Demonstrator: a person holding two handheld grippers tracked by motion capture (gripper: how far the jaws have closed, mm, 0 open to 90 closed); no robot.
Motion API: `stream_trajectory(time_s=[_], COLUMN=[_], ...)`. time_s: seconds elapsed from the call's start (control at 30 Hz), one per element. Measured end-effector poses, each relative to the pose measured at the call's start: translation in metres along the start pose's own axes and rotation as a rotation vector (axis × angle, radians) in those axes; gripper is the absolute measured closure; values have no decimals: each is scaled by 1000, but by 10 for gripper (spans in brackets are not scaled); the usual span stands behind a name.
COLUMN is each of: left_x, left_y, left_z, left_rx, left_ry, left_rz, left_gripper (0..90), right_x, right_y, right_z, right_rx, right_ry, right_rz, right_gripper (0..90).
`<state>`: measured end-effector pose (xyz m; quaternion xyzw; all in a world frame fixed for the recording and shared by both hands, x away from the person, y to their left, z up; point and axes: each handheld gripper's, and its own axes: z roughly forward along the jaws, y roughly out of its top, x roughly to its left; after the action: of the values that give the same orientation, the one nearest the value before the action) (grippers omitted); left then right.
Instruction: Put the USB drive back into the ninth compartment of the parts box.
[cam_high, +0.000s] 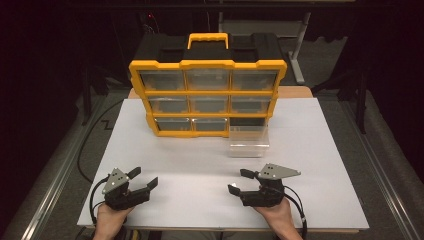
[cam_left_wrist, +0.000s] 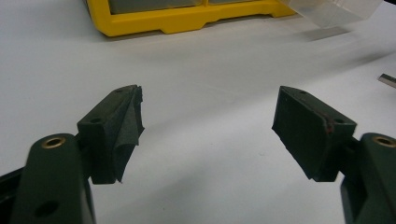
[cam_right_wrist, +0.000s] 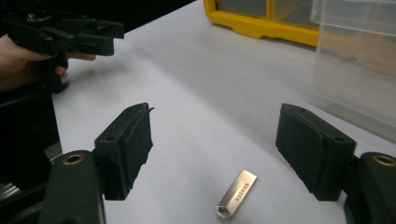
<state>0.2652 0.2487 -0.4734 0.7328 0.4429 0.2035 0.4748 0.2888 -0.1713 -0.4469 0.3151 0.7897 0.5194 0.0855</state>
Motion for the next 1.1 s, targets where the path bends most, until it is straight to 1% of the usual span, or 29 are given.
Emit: stream_trajectory(time_s=[0.17, 0.23, 0.33, 0.4, 0.43, 0.47, 0.5, 0.53, 0.6, 0.63, 0.83, 0.93, 1.0, 1.1], left_x=[0, 0, 0, 0, 0, 0, 0, 0, 0, 0, 0, 0, 0, 0], left_y=[0, 0, 0, 0, 0, 0, 0, 0, 0, 0, 0, 0, 0, 0], left_z=[0, 0, 0, 0, 0, 0, 0, 0, 0, 0, 0, 0, 0, 0], left_rx=[0, 0, 0, 0, 0, 1, 1, 1, 2, 3, 3, 3, 1, 0], left_ry=[0, 0, 0, 0, -1, -1, -1, -1, -1, -1, -2, -2, -2, -2], left_rz=[-1, -1, 0, 1, 0, 0, 0, 0, 1, 0, -2, -1, -1, -2], left_gripper=[250, 249, 250, 250, 250, 249, 249, 250, 249, 250, 250, 250, 250, 250], right_x=[2, 1, 0, -1, -1, -2, -2, -3, -4, -4, -5, -6, -5, -4], right_y=[7, 11, 17, 21, 23, 25, 25, 25, 27, 28, 33, 35, 36, 37], right_z=[6, 8, 9, 11, 11, 13, 13, 14, 17, 18, 26, 30, 32, 37], right_rx=[98, 139, 200, 257, 277, 323, 323, 336, 384, 400, 510, 560, 581, 619], right_ry=[-41, -31, -34, -42, -44, -55, -55, -58, -62, -56, -76, -86, -94, -92], right_rz=[-36, -24, -10, -6, -6, -4, -4, -5, 7, 14, 16, 19, 15, 6], right_gripper=[286, 328, 377, 407, 415, 424, 424, 424, 432, 449, 479, 508, 524, 549])
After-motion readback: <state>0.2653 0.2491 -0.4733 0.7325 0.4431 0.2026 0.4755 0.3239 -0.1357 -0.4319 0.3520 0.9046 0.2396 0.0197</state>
